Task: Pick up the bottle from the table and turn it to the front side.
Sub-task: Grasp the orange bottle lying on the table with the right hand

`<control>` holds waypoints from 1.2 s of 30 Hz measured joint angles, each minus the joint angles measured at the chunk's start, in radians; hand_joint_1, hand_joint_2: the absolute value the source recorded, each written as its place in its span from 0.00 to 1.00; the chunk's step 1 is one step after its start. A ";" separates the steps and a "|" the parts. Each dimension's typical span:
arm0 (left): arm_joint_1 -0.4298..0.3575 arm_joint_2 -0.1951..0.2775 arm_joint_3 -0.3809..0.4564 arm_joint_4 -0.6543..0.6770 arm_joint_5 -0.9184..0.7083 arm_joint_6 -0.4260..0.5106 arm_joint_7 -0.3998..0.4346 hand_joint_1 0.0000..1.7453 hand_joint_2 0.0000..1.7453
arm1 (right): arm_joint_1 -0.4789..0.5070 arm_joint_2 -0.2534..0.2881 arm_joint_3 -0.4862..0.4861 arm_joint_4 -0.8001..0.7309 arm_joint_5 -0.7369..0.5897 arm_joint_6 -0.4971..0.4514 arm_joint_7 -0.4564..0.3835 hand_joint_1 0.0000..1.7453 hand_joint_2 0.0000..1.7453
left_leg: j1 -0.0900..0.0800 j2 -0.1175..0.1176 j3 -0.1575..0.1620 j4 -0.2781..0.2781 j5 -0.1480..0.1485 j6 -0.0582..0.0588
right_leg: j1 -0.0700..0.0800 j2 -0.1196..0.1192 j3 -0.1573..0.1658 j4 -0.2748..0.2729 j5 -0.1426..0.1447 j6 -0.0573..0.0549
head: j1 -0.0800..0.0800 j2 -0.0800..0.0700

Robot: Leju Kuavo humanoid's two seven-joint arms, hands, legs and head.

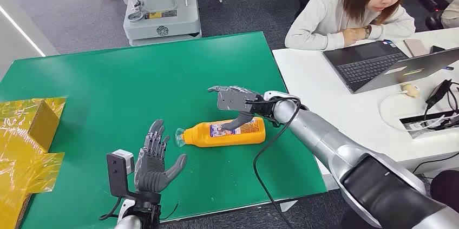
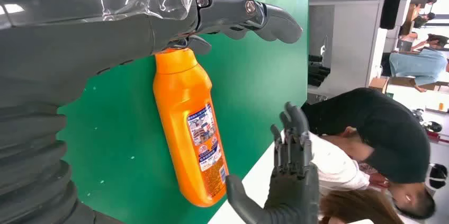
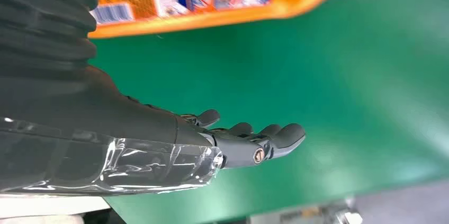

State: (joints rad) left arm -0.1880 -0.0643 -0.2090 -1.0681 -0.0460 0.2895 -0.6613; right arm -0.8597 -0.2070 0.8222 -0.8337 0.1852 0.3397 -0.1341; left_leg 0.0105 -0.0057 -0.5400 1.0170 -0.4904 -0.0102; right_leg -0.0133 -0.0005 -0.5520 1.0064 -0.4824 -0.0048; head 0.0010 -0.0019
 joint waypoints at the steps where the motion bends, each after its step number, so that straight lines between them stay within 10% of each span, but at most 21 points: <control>1: 0.001 0.001 0.000 0.000 0.000 0.000 0.000 0.00 1.00 | -0.006 -0.001 0.008 0.001 0.000 0.005 0.008 0.00 1.00 | 0.000 0.000 0.000 0.000 0.000 0.000 | 0.000 0.000 0.000 0.000 0.000 0.000 | 0.000 0.000; 36: 0.030 -0.002 0.002 -0.031 -0.058 -0.025 0.051 0.00 1.00 | -0.097 -0.036 0.334 -0.023 -0.013 0.075 0.157 0.00 1.00 | 0.000 0.000 -0.002 0.001 0.001 0.001 | 0.000 0.000 -0.002 0.003 0.001 0.000 | 0.000 0.000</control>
State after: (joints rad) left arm -0.1576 -0.0660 -0.2073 -1.0987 -0.1039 0.2647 -0.6107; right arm -0.9562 -0.2426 1.1567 -0.8564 0.1726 0.4151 0.0233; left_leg 0.0105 -0.0057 -0.5416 1.0181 -0.4893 -0.0094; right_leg -0.0133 -0.0007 -0.5538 1.0089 -0.4816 -0.0052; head 0.0009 -0.0019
